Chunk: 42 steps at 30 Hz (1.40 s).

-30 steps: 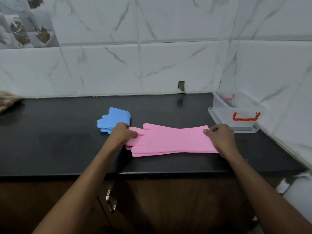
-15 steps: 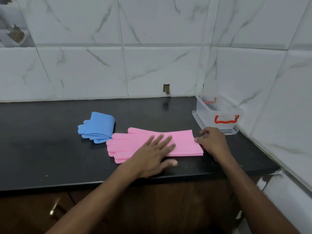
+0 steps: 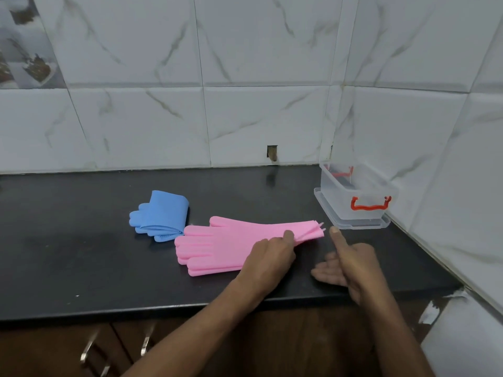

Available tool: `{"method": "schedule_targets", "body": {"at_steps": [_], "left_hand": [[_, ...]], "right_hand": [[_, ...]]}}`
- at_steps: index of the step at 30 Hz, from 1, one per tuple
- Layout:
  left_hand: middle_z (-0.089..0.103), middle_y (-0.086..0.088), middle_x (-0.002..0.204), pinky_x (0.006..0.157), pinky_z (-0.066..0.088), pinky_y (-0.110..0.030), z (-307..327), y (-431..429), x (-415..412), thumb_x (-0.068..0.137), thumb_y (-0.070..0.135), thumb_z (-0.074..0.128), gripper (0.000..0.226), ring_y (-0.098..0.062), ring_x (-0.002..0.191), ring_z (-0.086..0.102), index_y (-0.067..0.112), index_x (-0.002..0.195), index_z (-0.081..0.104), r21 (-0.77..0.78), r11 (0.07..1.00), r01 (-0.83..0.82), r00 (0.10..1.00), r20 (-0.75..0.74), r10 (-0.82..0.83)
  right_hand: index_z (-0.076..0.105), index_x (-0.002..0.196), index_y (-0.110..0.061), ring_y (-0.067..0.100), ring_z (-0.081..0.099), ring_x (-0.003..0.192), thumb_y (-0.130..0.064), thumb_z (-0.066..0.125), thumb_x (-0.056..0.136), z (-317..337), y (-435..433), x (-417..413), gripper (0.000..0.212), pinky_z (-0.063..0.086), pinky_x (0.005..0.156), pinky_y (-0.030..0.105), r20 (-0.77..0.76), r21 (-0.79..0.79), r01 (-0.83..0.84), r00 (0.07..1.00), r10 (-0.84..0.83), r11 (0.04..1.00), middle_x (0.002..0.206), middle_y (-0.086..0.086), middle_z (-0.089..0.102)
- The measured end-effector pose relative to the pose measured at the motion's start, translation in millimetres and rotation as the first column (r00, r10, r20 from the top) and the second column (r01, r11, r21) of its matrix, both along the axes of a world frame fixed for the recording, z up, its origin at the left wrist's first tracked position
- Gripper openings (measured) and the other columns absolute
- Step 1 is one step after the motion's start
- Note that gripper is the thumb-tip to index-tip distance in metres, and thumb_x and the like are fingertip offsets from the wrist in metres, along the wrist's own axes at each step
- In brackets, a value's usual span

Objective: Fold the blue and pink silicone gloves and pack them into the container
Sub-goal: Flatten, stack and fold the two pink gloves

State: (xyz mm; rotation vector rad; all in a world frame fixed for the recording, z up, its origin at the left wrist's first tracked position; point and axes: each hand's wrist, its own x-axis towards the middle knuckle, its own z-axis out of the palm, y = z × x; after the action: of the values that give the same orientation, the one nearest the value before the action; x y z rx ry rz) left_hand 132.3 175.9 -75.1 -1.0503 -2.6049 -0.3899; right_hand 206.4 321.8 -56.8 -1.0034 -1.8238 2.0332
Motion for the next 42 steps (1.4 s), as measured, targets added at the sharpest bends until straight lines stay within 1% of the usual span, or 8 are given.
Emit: {"method": "schedule_targets", "body": {"at_steps": [3,8,14,17,21,27,34,42], "left_hand": [[0.069,-0.011,0.087,0.056,0.032,-0.037,-7,-1,6,0.095,0.018,0.042,0.013,-0.036,0.070,0.061,0.011,0.104,0.049,0.015,0.997,0.074,0.997,-0.040,-0.073],[0.068,-0.002,0.117,0.090,0.048,-0.039,-2,-23,-1,0.100,0.037,0.033,0.038,-0.024,0.107,0.061,0.020,0.118,0.062,0.034,0.981,0.190,0.982,0.013,-0.190],[-0.001,-0.002,0.164,0.123,-0.005,-0.042,-2,-38,-8,0.101,0.056,0.013,0.062,-0.022,0.151,-0.009,0.029,0.156,0.008,-0.283,0.937,0.204,0.947,0.301,-0.115],[0.025,-0.001,0.160,0.121,0.009,-0.038,14,-44,-17,0.104,0.047,0.017,0.055,-0.021,0.149,0.017,0.023,0.151,0.032,0.055,0.983,0.176,0.776,0.606,-0.173],[0.068,-0.013,0.116,0.101,0.047,-0.043,47,-61,-53,0.092,0.065,0.041,0.071,-0.031,0.109,0.064,0.004,0.124,0.061,0.580,0.709,-0.402,0.397,0.808,-0.436],[0.063,-0.006,0.095,0.067,0.048,-0.029,48,-58,-82,0.067,0.053,0.081,0.064,-0.018,0.083,0.060,0.003,0.102,0.062,0.335,0.780,-0.529,0.553,0.833,0.018],[0.068,-0.009,0.116,0.078,0.048,-0.026,40,-39,-87,0.085,0.001,0.060,0.027,-0.024,0.103,0.063,0.002,0.110,0.070,0.366,0.820,-0.440,0.769,0.626,0.133],[0.073,-0.010,0.108,0.081,0.047,-0.022,32,-42,-87,0.077,-0.002,0.072,0.026,-0.024,0.101,0.066,0.006,0.102,0.076,0.219,0.925,-0.311,0.862,0.475,0.178]], "right_hand": [[0.062,0.090,0.003,0.035,0.075,0.070,-0.052,0.067,0.084,-3,-19,-14,0.056,0.061,0.057,0.039,-0.176,-0.191,0.023,0.983,-0.057,0.981,0.080,0.024,0.074],[0.070,0.091,0.004,0.034,0.073,0.073,-0.016,0.079,0.073,-9,-40,-33,0.028,0.062,0.064,0.051,-0.159,0.120,0.159,0.977,-0.139,0.980,0.085,0.019,0.074],[0.060,0.106,-0.004,0.036,0.062,0.100,-0.004,0.071,0.074,-15,-61,-35,0.035,0.048,0.073,0.032,-0.162,0.417,0.311,0.950,-0.267,0.854,0.103,0.016,0.069],[0.058,0.108,-0.009,0.037,0.063,0.099,0.002,0.065,0.077,-4,-77,-33,0.034,0.046,0.075,0.032,-0.273,0.521,0.324,0.940,-0.205,0.790,0.103,0.016,0.069],[0.056,0.116,-0.019,0.034,0.068,0.074,0.000,0.058,0.086,0,-108,-33,0.035,0.040,0.058,0.030,-0.222,0.893,0.169,0.972,0.083,0.417,0.081,0.014,0.071],[0.072,0.088,-0.018,0.014,0.061,0.047,-0.011,0.091,0.043,-2,-139,-21,0.049,0.029,0.040,0.021,0.137,0.990,-0.121,0.942,0.307,-0.070,0.059,-0.003,0.065],[0.037,0.148,-0.019,0.020,0.037,0.140,-0.024,0.042,0.101,-13,-121,-23,0.047,0.028,0.115,0.032,0.292,0.926,-0.352,0.897,0.332,0.137,0.153,0.003,0.041],[0.064,0.113,-0.012,0.020,0.060,0.101,-0.028,0.049,0.097,-9,-89,-15,0.027,0.046,0.085,0.029,0.107,0.897,-0.164,0.982,0.158,0.411,0.115,0.007,0.066]]}}
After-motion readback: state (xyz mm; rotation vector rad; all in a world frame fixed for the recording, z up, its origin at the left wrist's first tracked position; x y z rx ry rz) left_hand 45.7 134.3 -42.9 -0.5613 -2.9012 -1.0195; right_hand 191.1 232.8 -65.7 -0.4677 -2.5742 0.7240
